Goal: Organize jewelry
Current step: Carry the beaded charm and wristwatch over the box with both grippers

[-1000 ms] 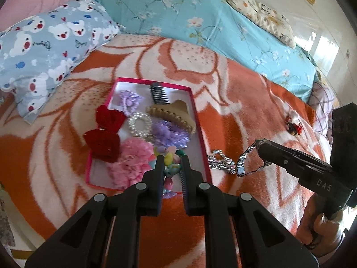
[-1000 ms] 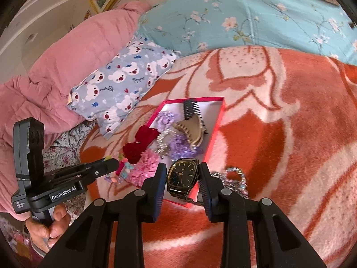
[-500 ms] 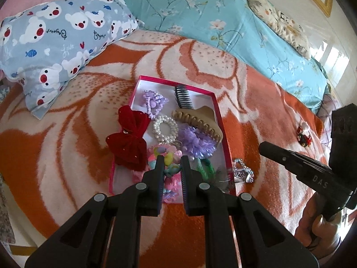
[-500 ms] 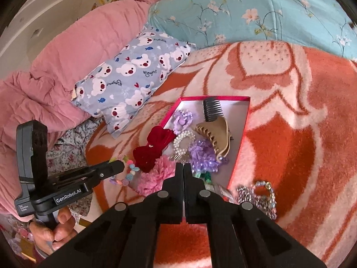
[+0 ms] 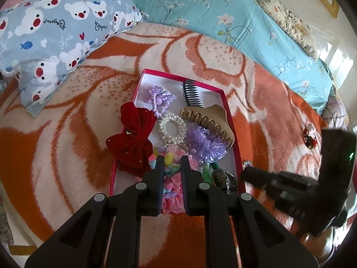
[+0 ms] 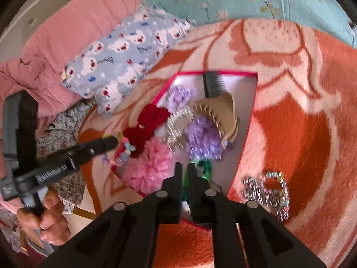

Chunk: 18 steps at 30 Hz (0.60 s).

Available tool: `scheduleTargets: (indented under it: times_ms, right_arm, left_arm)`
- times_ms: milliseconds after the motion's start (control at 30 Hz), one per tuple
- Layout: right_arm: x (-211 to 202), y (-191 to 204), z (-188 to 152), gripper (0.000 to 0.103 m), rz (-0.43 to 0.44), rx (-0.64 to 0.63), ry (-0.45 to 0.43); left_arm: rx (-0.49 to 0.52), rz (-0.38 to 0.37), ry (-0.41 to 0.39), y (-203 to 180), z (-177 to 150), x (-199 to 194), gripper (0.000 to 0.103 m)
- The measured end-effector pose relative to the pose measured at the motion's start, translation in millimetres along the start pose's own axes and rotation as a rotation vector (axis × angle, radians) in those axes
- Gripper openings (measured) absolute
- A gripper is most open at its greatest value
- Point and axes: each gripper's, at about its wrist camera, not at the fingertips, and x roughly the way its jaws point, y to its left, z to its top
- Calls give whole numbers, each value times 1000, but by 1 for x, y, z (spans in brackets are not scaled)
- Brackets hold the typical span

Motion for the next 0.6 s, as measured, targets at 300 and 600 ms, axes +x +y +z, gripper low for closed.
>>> scheduleTargets:
  times_ms: [300,600]
  right_arm:
    - [39,-6,-17,8,-37,-17,77]
    - [4,-2,3,7,23,-7,-33]
  left_arm:
    - [-3,-2,7,0,-3,3,12]
    - [3,-12,-17,0,3,-4,12]
